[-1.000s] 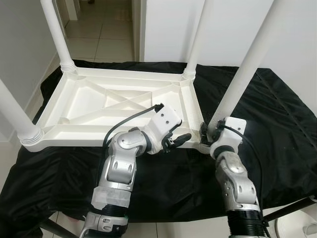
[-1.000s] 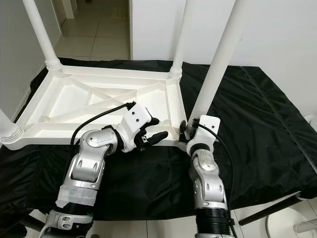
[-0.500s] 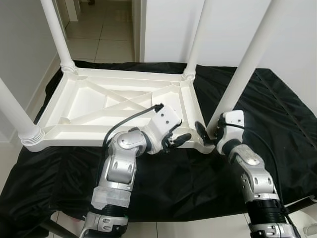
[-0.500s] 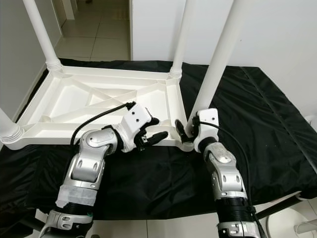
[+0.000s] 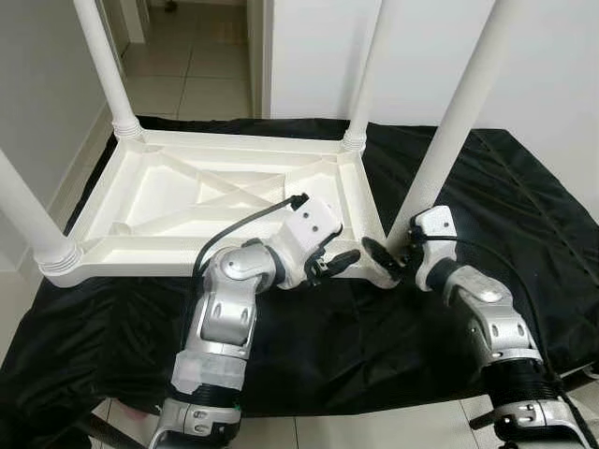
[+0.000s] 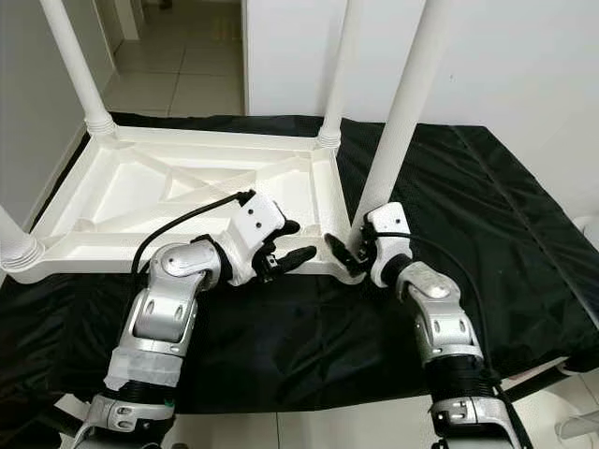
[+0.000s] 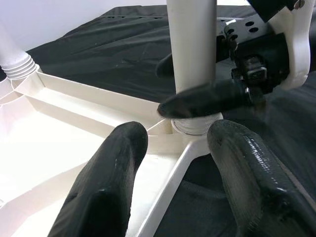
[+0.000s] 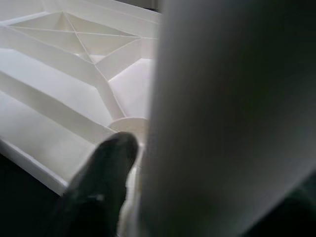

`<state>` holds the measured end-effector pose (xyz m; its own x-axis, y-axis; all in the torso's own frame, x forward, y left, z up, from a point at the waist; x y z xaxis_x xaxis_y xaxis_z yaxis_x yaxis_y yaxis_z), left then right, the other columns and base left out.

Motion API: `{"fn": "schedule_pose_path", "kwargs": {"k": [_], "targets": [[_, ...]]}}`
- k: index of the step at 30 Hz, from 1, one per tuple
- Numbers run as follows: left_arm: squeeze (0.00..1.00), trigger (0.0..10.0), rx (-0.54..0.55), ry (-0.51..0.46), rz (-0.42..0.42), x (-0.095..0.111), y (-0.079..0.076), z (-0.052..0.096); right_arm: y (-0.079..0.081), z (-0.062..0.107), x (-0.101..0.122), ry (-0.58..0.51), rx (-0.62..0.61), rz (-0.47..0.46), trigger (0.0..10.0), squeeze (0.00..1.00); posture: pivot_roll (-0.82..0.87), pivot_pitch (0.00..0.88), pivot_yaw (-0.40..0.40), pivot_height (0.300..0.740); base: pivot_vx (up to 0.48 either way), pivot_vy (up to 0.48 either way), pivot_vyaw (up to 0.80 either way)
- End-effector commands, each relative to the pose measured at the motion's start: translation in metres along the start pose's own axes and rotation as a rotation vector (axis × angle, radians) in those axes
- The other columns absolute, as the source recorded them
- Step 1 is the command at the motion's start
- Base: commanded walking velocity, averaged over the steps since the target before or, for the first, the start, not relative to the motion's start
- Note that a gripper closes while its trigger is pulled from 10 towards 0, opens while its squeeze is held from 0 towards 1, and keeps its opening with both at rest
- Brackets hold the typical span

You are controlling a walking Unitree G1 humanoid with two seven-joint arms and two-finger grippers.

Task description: Building children table

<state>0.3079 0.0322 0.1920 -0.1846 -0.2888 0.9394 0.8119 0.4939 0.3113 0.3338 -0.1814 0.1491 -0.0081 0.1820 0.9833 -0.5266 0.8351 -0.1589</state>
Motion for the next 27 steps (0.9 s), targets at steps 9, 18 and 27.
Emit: {"fn": "schedule_pose_path", "kwargs": {"k": [9,18,27], "targets": [[0.0,10.0,0.292,-0.002,-0.007,0.0033,0.0191,0.0001,0.0094,-0.0003,-0.0206,0.06,0.076,-0.056,0.0,0.0,-0.02,0.0,-0.039,0.74,0.0,0.0,0.0],[0.0,10.0,0.29,0.0,-0.003,0.0029,0.0193,-0.001,0.0055,-0.0013,-0.0197,0.019,0.01,-0.106,10.0,0.0,-0.03,0.0,-0.033,0.74,0.0,0.0,0.0],[0.0,10.0,0.291,-0.004,0.002,0.004,0.0198,-0.0029,0.0064,-0.0033,-0.0165,-0.016,-0.035,-0.137,10.0,0.0,-0.04,0.006,-0.036,0.74,0.0,0.0,0.0]]}}
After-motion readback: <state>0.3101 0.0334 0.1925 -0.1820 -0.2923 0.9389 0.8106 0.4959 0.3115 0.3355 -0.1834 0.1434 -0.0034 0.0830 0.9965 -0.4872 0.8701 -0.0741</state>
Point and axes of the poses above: a point about 5 cm out from each wrist's last joint towards the gripper, its own z axis pointing back from the gripper into the wrist, its own x axis along the axis of the wrist's last joint, y = z × x, the point moved 1 cm from there along -z, pointing out of the wrist towards the gripper, and after that the axes turned 1 degree about -z, right-handed, at the moved point
